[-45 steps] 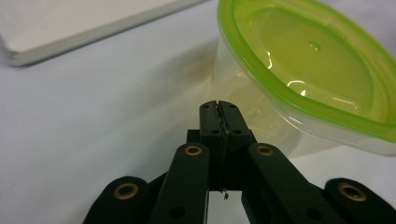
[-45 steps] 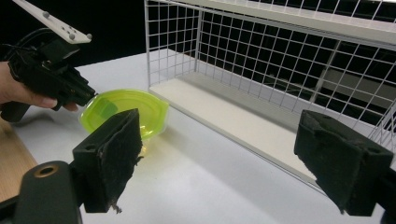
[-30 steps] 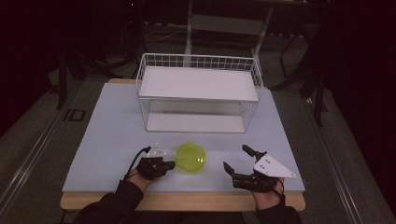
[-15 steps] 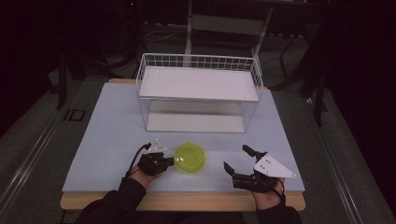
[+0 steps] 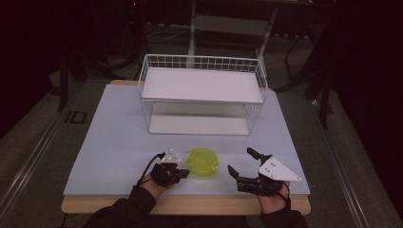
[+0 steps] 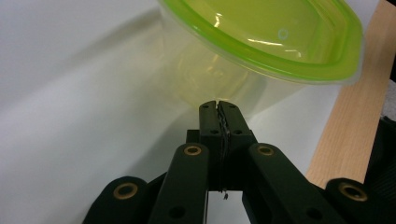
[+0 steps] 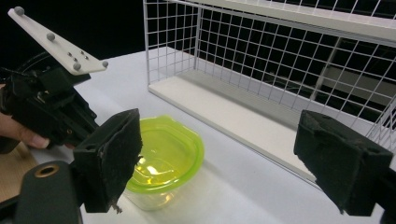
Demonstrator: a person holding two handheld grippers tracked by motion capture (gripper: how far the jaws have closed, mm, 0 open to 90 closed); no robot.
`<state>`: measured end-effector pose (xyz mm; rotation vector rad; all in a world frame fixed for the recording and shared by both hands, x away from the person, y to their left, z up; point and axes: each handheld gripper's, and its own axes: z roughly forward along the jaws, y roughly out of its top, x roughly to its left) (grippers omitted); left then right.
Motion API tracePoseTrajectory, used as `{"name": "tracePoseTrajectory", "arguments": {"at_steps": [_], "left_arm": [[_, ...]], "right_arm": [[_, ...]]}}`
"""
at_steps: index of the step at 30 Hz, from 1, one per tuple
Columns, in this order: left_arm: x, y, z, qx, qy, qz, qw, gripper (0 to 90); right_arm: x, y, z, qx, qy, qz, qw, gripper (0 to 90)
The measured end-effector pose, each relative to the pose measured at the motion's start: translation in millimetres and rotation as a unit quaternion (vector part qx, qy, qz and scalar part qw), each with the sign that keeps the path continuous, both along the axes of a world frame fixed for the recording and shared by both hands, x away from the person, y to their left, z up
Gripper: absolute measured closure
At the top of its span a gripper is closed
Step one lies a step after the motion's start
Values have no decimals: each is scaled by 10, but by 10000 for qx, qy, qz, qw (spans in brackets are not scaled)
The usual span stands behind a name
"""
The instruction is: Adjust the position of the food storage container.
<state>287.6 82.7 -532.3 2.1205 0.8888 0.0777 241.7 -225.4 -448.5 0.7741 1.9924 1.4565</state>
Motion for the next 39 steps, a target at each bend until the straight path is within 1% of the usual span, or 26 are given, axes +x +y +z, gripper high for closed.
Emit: {"name": "tracePoseTrajectory", "arguments": {"at_steps": [2, 5, 7, 8, 10, 12, 16, 17, 20, 23, 26, 27, 29, 31, 33, 34, 35, 36, 37, 38, 39], "left_arm": [[1, -60, -1, 31, -17, -68, 10000, 898], [9, -153, 0, -30, 12, -103, 9999, 897], [18, -226, 6, 5, -14, -125, 9999, 897], [24, -254, 10, -8, 19, -144, 9999, 897], [32, -336, 19, 5, -2, -203, 9998, 897], [43, -399, 19, -3, 24, -231, 9997, 897], [67, -500, 11, 46, 16, -293, 9996, 897], [68, -526, 11, 34, 42, -292, 9996, 897], [73, -577, 13, -6, 41, -347, 9994, 895], [65, -601, 26, 5, 61, -378, 9993, 885], [39, -561, 41, 30, 64, -349, 9994, 884], [33, -534, 48, 87, 77, -319, 9994, 884], [20, -467, 69, 112, 76, -268, 9995, 876], [3, -398, 104, 161, 29, -258, 9995, 861], [-11, -319, 138, 50, 31, -225, 9997, 846], [-14, -278, 161, 102, -9, -236, 9997, 842], [-22, -236, 180, 52, -91, -261, 9996, 820], [-29, -196, 200, 10, -146, -278, 9995, 818], [-32, -159, 219, -19, -142, -266, 9995, 790], [-30, -123, 236, -128, -102, -266, 9995, 786], [-32, -89, 255, -195, -96, -245, 9995, 735]], "right_arm": [[-2, -2, 2, 4, -4, -4, 10000, 147], [-4, -8, 2, 8, 0, 1, 10000, 148], [-4, -15, 2, 8, 2, -15, 10000, 148], [-4, -18, 3, 17, -2, -11, 10000, 148], [-6, -21, 5, 14, -14, -20, 10000, 148], [-9, -24, 6, 13, -21, -13, 10000, 148], [-15, -29, 7, 21, -7, -15, 10000, 148], [-14, -31, 7, 16, -3, -11, 10000, 148], [-11, -34, 3, 8, -2, -5, 10000, 148], [-6, -38, 2, 12, 22, -8, 10000, 148], [-6, -41, 2, 12, 6, -15, 10000, 148], [-4, -42, 1, 17, 13, -13, 10000, 148], [-2, -40, 1, 12, 32, -14, 10000, 148], [1, -37, 1, 5, 31, 1, 10000, 148], [0, -32, 1, -2, 49, -3, 10000, 148], [1, -30, -1, 4, 54, 0, 10000, 148], [5, -30, -2, -1, 63, -1, 10000, 148], [8, -29, -4, -21, 66, -17, 10000, 148], [10, -28, -6, -27, 76, -18, 10000, 148], [16, -30, -9, -12, 89, -3, 10000, 148], [20, -31, -9, -28, 95, -6, 10000, 147]]}}
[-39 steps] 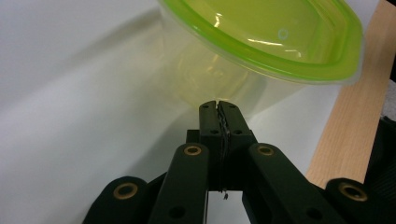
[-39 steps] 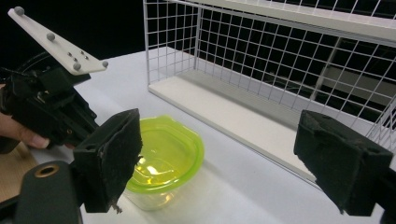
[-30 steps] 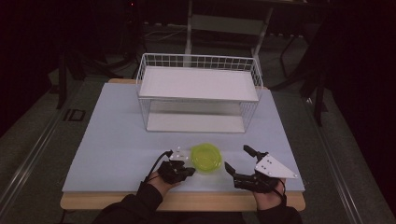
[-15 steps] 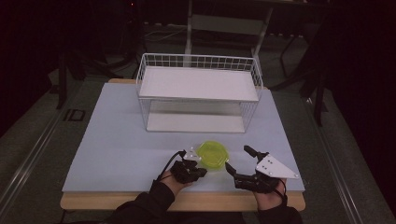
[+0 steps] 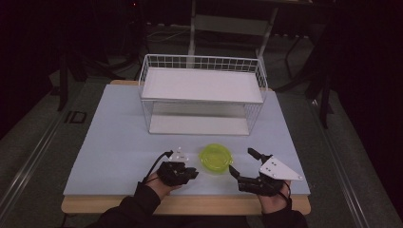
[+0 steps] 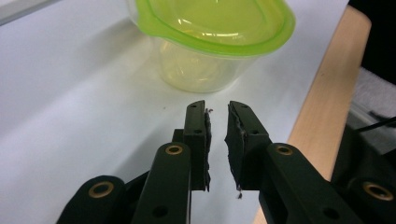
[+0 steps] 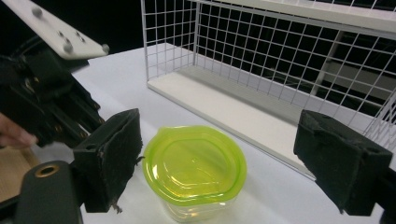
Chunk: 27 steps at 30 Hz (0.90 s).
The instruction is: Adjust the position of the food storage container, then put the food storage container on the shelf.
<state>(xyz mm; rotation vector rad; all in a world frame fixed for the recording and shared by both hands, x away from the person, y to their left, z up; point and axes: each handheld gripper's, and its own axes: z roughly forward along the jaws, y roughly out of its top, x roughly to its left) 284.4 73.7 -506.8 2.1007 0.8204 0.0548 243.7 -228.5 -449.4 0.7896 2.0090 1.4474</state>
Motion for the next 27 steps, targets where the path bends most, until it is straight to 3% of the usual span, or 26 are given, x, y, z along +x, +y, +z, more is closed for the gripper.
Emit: {"name": "tracePoseTrajectory", "arguments": {"at_steps": [4, 7, 10, 12, 16, 19, 21, 22, 23, 25, 26, 27], "left_arm": [[13, 113, 82, -342, -64, -11, 9994, 615], [41, 160, 170, -486, -149, -4, 9987, 524], [72, 178, 230, -486, -208, -32, 9986, 492], [135, 210, 294, -594, -306, -21, 9978, 475], [260, 255, 356, -716, -446, 149, 9963, 476], [366, 245, 386, -717, -410, 137, 9965, 475], [429, 203, 386, -681, -359, 147, 9969, 473], [476, 171, 377, -669, -237, 137, 9974, 455], [476, 171, 377, -669, -237, 137, 9974, 449], [547, 87, 340, -630, -113, 173, 9978, 448], [564, 65, 326, -622, -59, 168, 9979, 449], [577, 41, 309, -602, -30, 198, 9980, 449]], "right_arm": [[4, -3, 10, -127, -84, -88, 9998, 132], [24, -6, 12, -207, -33, -154, 9997, 133], [36, -16, 16, -228, 63, -169, 9996, 133], [38, -23, 19, -236, 77, -212, 9995, 133], [76, -96, 40, -295, 101, -230, 9992, 130], [117, -155, 53, -243, 432, -170, 9986, 127], [175, -182, 44, -241, 803, -90, 9964, 118], [193, -179, 35, -308, 824, -127, 9960, 109], [193, -179, 35, -308, 824, -127, 9960, 109], [259, -172, -8, -374, 1012, -25, 9942, 104], [332, -161, -58, -361, 1271, -20, 9912, 120], [332, -161, -58, -361, 1271, -20, 9912, 120]]}}
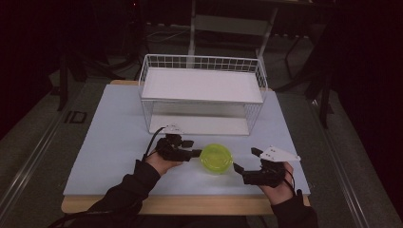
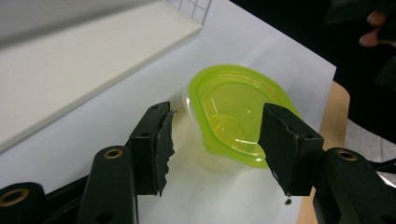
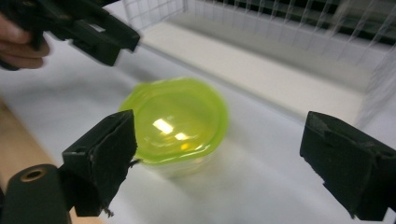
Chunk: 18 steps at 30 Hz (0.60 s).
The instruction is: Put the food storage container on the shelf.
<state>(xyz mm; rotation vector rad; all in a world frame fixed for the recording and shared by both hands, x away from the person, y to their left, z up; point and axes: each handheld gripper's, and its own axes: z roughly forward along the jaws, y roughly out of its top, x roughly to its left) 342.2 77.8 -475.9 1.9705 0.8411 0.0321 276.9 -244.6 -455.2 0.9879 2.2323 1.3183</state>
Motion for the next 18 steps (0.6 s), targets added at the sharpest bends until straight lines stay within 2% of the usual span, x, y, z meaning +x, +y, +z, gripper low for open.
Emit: {"name": "tracePoseTrajectory", "arguments": {"at_steps": [2, 3, 4, 6, 8, 10, 11, 13, 15, 16, 17, 18], "left_arm": [[26, -42, -40, 16, 44, 1, 10000, 449], [41, -60, -63, 76, 80, 38, 9999, 449], [55, -73, -83, 83, 163, 104, 9998, 449], [100, -88, -119, 118, 314, 124, 9994, 450], [148, -106, -145, 62, 432, 91, 9990, 468], [193, -123, -164, -39, 617, 65, 9981, 479], [209, -131, -172, -48, 669, 38, 9977, 526], [245, -154, -197, -28, 780, 43, 9969, 527], [267, -172, -225, -68, 897, -1, 9959, 567], [273, -183, -238, -38, 920, -27, 9957, 591], [273, -195, -249, -8, 959, -57, 9954, 591], [270, -205, -263, -46, 1015, -93, 9948, 631]], "right_arm": [[55, 12, -35, -91, 159, -32, 9998, 186], [89, 21, -52, -193, 277, -61, 9994, 266], [128, 26, -67, -268, 376, -122, 9989, 284], [211, 29, -91, -224, 551, -176, 9981, 367], [290, 51, -107, -269, 633, -234, 9974, 419], [372, 77, -114, -170, 793, -203, 9965, 437], [444, 123, -127, -219, 883, -197, 9957, 506], [477, 146, -138, -229, 943, -213, 9950, 508], [532, 195, -164, -236, 1072, -155, 9938, 512], [570, 243, -193, -337, 1142, -142, 9928, 546], [570, 243, -193, -337, 1142, -142, 9928, 546], [583, 262, -205, -373, 1209, -129, 9919, 548]]}}
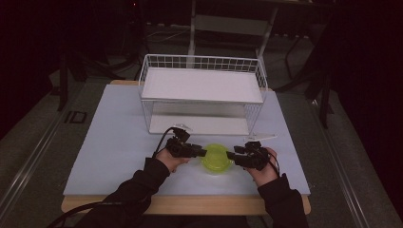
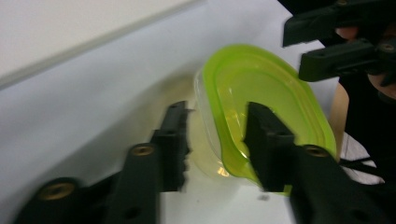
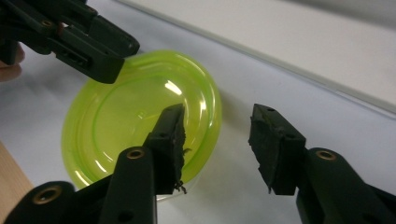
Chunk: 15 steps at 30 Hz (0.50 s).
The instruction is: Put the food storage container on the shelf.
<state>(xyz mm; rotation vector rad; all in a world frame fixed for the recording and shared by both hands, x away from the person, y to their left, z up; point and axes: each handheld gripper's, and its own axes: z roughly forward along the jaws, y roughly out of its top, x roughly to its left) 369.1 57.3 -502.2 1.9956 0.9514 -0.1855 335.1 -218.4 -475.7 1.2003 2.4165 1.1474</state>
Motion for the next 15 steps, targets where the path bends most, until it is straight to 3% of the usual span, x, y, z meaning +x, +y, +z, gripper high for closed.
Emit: {"name": "tracePoseTrajectory", "arguments": {"at_steps": [4, 5, 7, 10, 12, 15], "left_arm": [[-27, 9, -2, 27, 11, -23, 10000, 703], [-32, 12, 1, 13, 59, -24, 10000, 708], [-42, 13, 11, -63, 211, -59, 9997, 707], [-65, 0, 38, 5, 254, -41, 9997, 715], [-79, -5, 53, 10, 328, -37, 9995, 719], [-106, -8, 76, 3, 438, 42, 9990, 738]], "right_arm": [[31, 43, -55, -137, 218, -17, 9997, 613], [48, 27, -56, 32, 378, -15, 9993, 655], [51, 25, -57, 69, 428, -2, 9991, 668], [53, 30, -61, 174, 556, 30, 9983, 764], [43, 76, -31, -49, 478, -43, 9988, 802], [42, 101, -17, -104, 451, -79, 9989, 818]]}}
